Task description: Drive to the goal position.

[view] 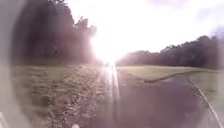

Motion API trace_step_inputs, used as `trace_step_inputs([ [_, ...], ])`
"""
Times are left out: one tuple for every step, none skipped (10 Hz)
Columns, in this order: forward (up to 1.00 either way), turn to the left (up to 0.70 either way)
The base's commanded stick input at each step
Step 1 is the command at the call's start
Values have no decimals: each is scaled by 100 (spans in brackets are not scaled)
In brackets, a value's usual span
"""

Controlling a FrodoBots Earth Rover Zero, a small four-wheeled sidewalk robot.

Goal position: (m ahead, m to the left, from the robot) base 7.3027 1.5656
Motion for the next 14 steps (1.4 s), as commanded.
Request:
trace_step_inputs([
  [85,0],
  [85,0],
  [85,0],
  [85,0],
  [85,0],
  [85,0],
  [85,0],
  [85,0],
  [85,0],
  [85,0],
  [85,0],
  [85,0],
  [85,0],
  [85,0],
])
